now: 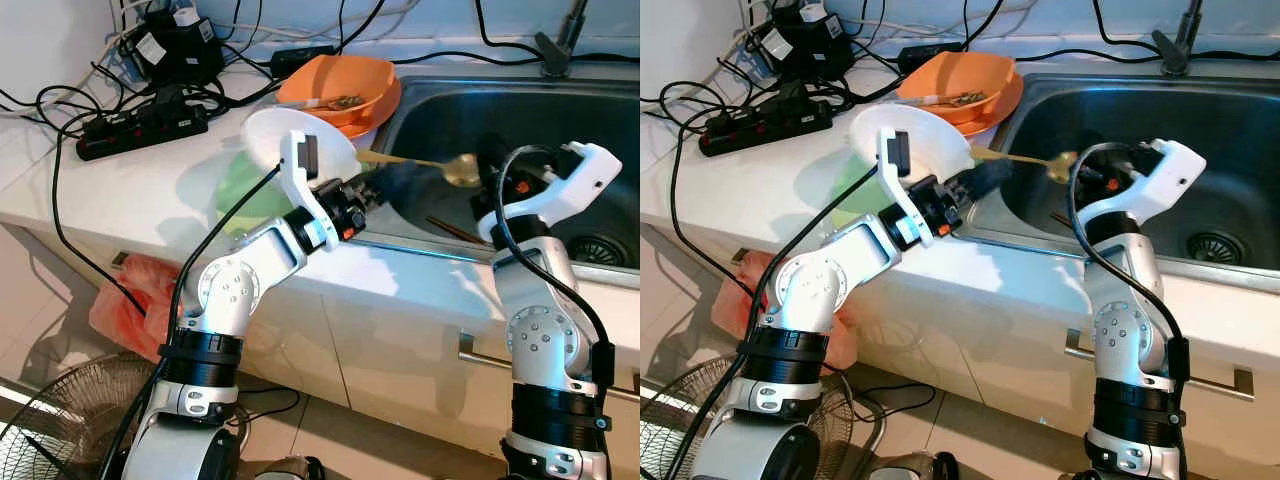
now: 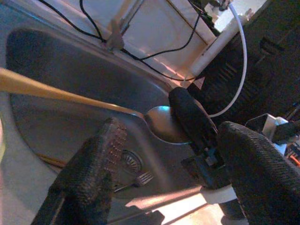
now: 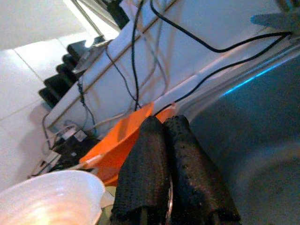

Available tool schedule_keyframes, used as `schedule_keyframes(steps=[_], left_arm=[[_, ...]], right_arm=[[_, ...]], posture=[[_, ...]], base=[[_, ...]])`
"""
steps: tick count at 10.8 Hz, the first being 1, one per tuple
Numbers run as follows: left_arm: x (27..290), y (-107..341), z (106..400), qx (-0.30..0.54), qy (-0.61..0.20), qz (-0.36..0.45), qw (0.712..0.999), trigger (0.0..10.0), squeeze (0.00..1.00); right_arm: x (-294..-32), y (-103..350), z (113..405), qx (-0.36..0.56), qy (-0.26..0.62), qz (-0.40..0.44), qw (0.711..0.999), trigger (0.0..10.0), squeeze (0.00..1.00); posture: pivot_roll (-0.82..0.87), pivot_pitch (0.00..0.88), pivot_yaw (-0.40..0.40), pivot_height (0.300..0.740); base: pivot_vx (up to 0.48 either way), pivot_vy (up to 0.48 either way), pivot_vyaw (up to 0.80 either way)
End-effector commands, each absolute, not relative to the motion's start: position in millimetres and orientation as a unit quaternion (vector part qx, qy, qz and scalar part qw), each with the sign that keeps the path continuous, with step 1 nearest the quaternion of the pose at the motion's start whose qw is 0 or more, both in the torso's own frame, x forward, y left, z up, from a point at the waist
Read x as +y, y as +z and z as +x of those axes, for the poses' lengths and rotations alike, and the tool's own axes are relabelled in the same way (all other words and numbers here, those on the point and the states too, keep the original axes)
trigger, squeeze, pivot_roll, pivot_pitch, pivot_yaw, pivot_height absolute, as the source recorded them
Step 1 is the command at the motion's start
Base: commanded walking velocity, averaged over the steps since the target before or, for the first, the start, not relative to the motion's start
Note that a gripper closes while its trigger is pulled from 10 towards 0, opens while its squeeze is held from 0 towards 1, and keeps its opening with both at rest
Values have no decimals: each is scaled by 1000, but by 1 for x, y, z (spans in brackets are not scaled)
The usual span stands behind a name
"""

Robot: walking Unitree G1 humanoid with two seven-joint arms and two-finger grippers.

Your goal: Kitchen organization

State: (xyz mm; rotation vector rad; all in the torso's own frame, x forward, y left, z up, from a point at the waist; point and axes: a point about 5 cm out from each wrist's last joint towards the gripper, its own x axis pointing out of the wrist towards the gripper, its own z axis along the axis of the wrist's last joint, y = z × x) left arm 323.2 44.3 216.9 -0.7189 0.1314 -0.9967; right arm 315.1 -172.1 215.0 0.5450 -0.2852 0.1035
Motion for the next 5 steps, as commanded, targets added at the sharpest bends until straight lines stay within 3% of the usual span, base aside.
schedule_keyframes(steps=[1, 5], left_arm=[[48, 217, 321, 58, -469, -320, 821, 10000, 1000], [50, 212, 321, 58, -464, -311, 827, 10000, 1000]], right_arm=[[-171, 219, 318, -150, 45, 270, 950, 0, 0], [-172, 219, 319, -156, 40, 274, 948, 0, 0]], posture=[[142, 86, 197, 740], [143, 89, 195, 740]], base=[[0, 0, 0], [0, 0, 0]])
